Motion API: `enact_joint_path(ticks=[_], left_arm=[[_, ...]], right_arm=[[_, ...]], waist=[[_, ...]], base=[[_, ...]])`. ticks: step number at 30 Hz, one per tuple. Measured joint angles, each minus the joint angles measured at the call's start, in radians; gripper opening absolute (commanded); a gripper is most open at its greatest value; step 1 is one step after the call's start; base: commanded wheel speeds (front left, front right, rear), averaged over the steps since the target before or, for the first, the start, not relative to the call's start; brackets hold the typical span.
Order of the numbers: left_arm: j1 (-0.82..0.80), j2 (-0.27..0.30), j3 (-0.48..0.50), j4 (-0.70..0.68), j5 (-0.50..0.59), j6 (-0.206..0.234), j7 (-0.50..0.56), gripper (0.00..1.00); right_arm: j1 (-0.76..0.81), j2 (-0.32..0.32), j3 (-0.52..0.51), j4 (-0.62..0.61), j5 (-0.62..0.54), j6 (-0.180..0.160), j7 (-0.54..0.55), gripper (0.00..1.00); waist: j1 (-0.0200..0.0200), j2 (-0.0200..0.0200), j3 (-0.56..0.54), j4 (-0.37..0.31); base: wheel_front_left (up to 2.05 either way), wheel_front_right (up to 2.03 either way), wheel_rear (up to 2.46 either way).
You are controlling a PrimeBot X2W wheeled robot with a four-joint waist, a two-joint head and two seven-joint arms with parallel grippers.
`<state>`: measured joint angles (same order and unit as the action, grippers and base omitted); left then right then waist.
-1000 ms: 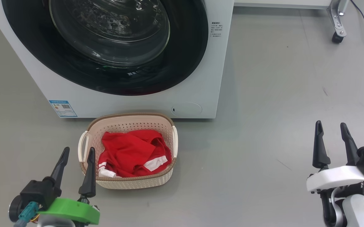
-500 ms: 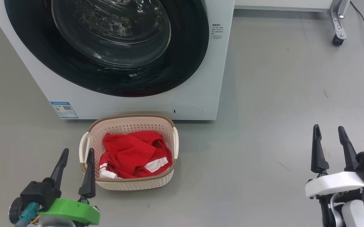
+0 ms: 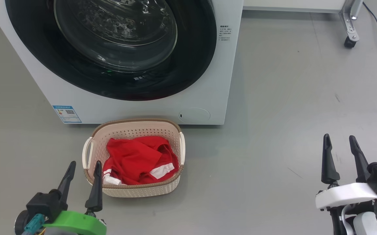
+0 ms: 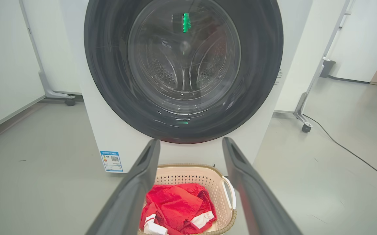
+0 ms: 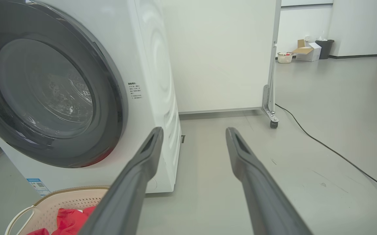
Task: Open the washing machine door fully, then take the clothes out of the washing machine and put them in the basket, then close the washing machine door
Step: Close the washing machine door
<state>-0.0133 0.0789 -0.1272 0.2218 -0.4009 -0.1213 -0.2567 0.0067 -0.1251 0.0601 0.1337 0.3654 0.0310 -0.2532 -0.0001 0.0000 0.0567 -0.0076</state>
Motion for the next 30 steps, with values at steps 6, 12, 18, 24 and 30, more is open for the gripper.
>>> enact_joint_path(ticks=[6, 12, 18, 24, 30], left_arm=[[0.000, -0.001, 0.002, -0.004, 0.000, 0.000, 0.000, 1.00], [0.000, 0.000, 0.002, -0.011, 0.002, 0.000, 0.000, 1.00], [0.000, 0.000, 0.002, -0.010, 0.006, 0.000, 0.000, 1.00], [0.004, 0.001, -0.001, -0.003, 0.006, 0.000, 0.000, 1.00], [0.010, 0.002, -0.005, 0.002, 0.006, 0.000, 0.000, 1.00]], right_arm=[[0.004, 0.003, -0.006, -0.005, -0.005, 0.003, 0.000, 1.00], [0.009, 0.011, -0.007, -0.005, -0.008, 0.011, 0.000, 1.00], [0.022, 0.015, -0.008, -0.005, -0.010, 0.012, 0.000, 1.00], [0.023, 0.017, -0.009, -0.005, -0.015, 0.020, 0.000, 1.00], [0.023, 0.021, -0.010, -0.005, -0.017, 0.021, 0.000, 1.00]], waist=[[0.0000, 0.0000, -0.002, 0.001], [0.0000, 0.0000, -0.007, 0.003], [0.0000, 0.0000, -0.011, 0.003], [0.0000, 0.0000, -0.013, 0.001], [0.0000, 0.0000, -0.015, -0.001]], base=[[0.00, 0.00, 0.00], [0.00, 0.00, 0.00], [0.00, 0.00, 0.00], [0.00, 0.00, 0.00], [0.00, 0.00, 0.00]])
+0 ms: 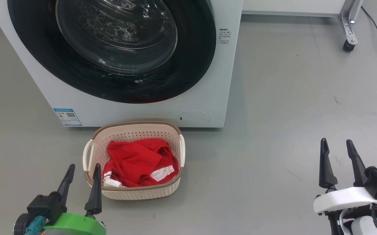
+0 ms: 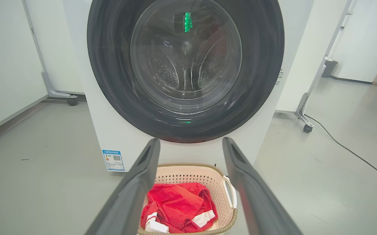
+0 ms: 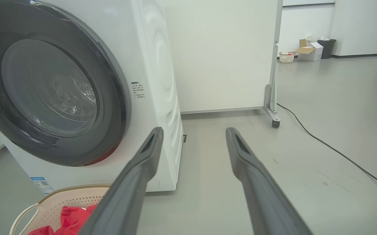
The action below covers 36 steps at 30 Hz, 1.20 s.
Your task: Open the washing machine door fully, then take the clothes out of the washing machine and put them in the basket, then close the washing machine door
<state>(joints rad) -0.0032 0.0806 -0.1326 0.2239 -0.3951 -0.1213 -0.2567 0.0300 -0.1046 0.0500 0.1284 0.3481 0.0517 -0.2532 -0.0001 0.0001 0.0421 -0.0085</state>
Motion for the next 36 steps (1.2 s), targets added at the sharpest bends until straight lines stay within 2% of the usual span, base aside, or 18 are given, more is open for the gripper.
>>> enact_joint_path(ticks=[31, 32, 36], left_arm=[[0.000, 0.000, 0.008, 0.011, -0.002, 0.000, 0.000, 1.00], [0.001, 0.000, 0.007, 0.012, -0.002, 0.000, 0.000, 0.00], [0.014, -0.013, -0.002, 0.053, -0.002, 0.001, 0.000, 0.00]], right_arm=[[0.000, 0.010, -0.018, 0.000, -0.008, 0.012, 0.000, 1.00], [0.000, 0.011, -0.018, 0.002, -0.008, 0.012, 0.000, 0.00], [0.017, 0.027, -0.013, 0.044, -0.007, 0.009, 0.001, 0.00]], waist=[[0.0000, 0.0000, 0.003, 0.000], [0.0000, 0.0000, 0.003, 0.000], [0.0001, 0.0000, 0.003, 0.000]], base=[[0.00, 0.00, 0.00], [0.00, 0.00, 0.00], [0.00, 0.00, 0.00]])
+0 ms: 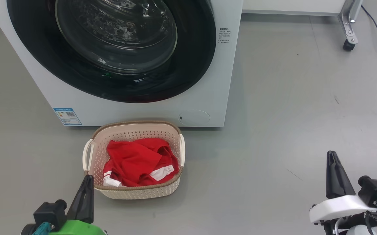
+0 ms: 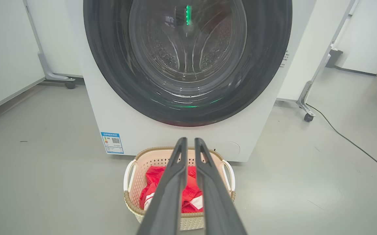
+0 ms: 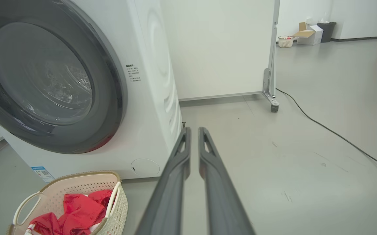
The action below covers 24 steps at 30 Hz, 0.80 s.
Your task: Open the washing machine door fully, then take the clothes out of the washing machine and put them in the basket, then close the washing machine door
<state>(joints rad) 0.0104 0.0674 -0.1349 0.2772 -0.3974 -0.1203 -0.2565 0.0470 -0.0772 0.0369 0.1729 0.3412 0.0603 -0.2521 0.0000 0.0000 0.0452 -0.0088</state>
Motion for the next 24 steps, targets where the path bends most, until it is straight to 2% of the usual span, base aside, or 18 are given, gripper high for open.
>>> enact_joint_path(ticks=[11, 24], left_arm=[[0.011, -0.008, 0.000, 0.004, -0.081, 0.000, 0.012, 0.00], [0.011, -0.011, 0.025, -0.001, -0.256, 0.000, 0.062, 0.00]], right_arm=[[0.007, 0.009, -0.015, 0.025, 0.078, 0.000, 0.027, 0.00], [0.001, 0.013, -0.036, 0.039, 0.260, 0.009, 0.080, 0.00]], waist=[[0.0000, 0.0000, -0.004, 0.001], [0.0000, 0.0000, -0.009, 0.002]], base=[[0.00, 0.00, 0.00], [0.00, 0.00, 0.00]])
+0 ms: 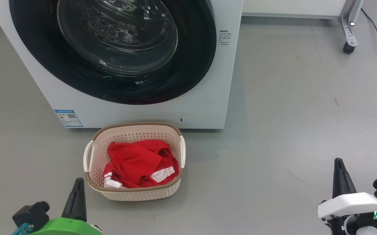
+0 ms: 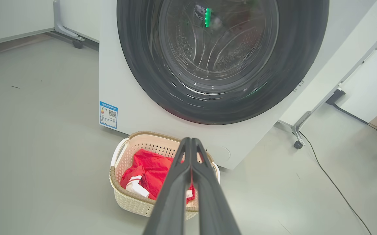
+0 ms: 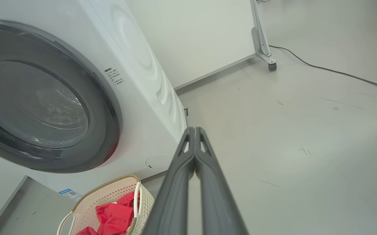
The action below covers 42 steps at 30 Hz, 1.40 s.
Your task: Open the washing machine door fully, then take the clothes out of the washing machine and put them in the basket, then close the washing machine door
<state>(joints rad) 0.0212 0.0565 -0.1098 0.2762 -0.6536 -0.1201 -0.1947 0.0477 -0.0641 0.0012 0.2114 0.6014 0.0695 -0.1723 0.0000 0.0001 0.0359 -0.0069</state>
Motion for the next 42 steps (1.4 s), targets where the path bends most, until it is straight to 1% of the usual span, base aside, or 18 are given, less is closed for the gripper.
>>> enact_joint_path(ticks=[42], left_arm=[[-0.026, -0.001, 0.076, -0.001, -0.513, 0.000, 0.143, 0.00]], right_arm=[[-0.059, 0.014, -0.077, 0.035, 0.519, 0.026, 0.153, 0.00]], waist=[[0.0000, 0.0000, -0.018, 0.003]], base=[[0.00, 0.00, 0.00]])
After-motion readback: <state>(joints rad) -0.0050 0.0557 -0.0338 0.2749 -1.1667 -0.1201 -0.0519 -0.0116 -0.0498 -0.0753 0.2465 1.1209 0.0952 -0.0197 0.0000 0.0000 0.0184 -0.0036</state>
